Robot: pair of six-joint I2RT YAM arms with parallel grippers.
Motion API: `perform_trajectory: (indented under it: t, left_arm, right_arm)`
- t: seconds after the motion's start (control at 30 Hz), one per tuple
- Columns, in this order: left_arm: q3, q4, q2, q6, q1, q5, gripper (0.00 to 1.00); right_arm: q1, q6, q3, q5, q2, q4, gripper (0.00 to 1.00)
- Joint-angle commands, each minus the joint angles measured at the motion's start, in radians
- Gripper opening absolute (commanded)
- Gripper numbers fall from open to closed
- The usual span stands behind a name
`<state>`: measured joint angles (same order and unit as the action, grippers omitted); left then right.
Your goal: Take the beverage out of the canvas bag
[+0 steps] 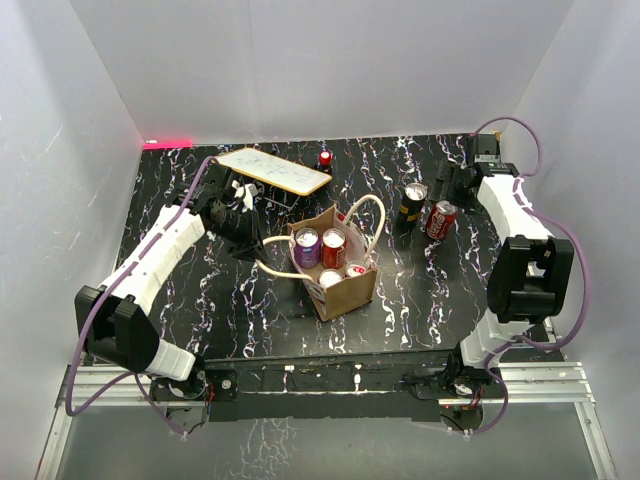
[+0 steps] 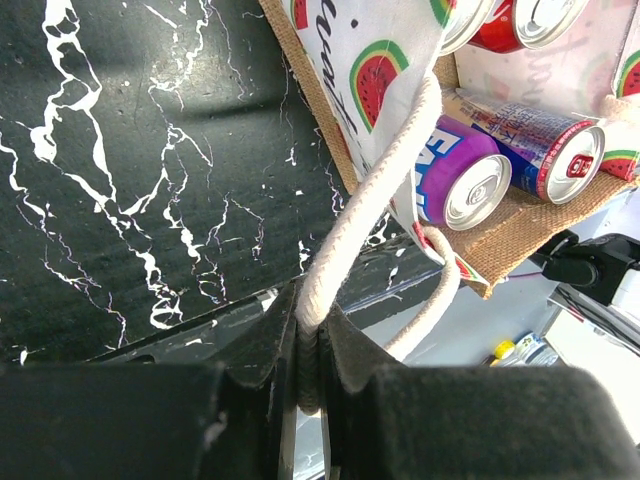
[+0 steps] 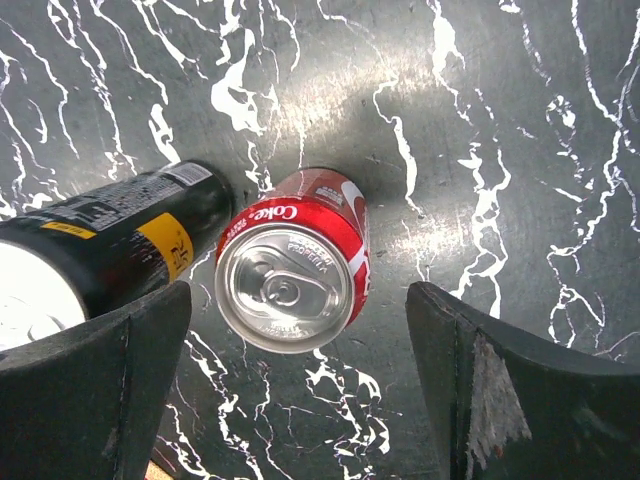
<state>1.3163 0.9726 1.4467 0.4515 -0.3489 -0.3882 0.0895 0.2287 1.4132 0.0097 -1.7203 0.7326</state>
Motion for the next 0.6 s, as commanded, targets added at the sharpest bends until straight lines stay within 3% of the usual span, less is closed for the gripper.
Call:
perform_trajectory:
  t: [0.0,0.13,0.37,0.57]
  left_arm:
    - [0.035,0.012,0.002,0.016,0.000,-0.047,0.00]
    - [0.026,0.011,0.000,0.020,0.001,-0.052,0.00]
    - [-0.019,-0.003,-0.020,0.029,-0.001,-0.057,0.00]
    - [-0.039,-0.020,-0.023,0.036,0.000,-0.066,0.00]
  right_arm:
    - [0.003,0.005,0.055,0.036,0.020,0.006,0.92]
    - [0.003,0.035,0.071,0.065,0.081,0.065,0.92]
    - [-0.001,0.071,-0.243,-0.054,0.375,0.059,0.91]
    - [-0.070,0.106,-0.344,-0.200,0.532,0.127,0.90]
